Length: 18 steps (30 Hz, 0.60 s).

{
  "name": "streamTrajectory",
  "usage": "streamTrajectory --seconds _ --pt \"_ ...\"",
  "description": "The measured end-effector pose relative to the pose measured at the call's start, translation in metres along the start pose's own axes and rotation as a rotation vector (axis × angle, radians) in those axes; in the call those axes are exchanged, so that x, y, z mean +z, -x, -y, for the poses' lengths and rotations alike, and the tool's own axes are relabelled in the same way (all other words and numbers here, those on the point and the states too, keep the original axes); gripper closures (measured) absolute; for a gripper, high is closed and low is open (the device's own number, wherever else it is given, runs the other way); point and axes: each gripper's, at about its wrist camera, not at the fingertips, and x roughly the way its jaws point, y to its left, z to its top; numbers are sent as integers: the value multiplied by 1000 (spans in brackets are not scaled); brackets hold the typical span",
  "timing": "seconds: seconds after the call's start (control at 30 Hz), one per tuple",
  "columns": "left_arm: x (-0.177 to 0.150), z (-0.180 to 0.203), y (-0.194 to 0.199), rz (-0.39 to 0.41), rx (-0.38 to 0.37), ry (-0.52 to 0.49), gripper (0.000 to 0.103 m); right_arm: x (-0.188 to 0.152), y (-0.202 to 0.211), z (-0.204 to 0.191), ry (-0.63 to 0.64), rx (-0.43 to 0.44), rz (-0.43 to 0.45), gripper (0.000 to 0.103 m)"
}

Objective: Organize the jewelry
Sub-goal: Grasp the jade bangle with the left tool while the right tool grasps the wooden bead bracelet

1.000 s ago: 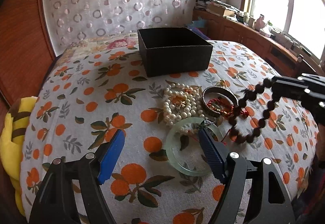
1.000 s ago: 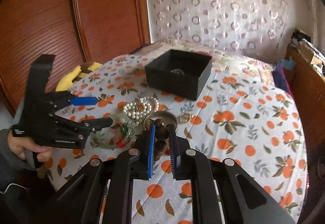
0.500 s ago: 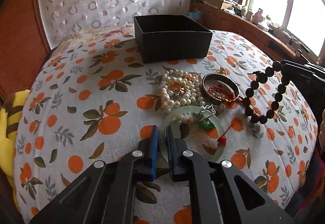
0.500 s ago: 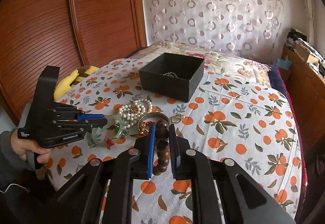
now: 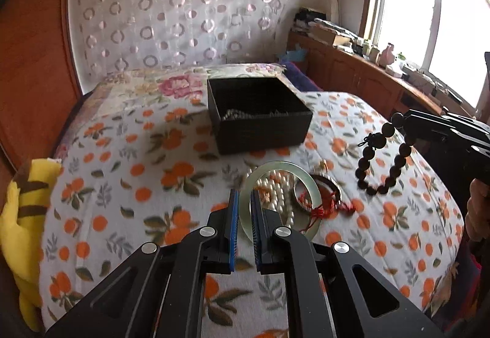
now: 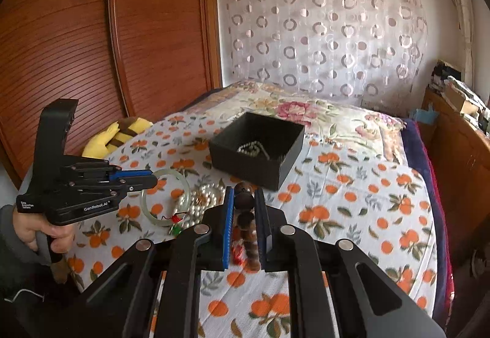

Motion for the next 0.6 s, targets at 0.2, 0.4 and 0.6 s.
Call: streamTrajectory --seconds 0.2,0.4,0.6 --pt "24 -7 -10 26 4 14 96 23 -8 5 22 3 15 88" --pt "49 -15 -14 53 3 23 96 53 -24 13 39 8 33 88" --pt "71 -28 -25 70 5 44 96 84 -50 20 50 33 54 88"
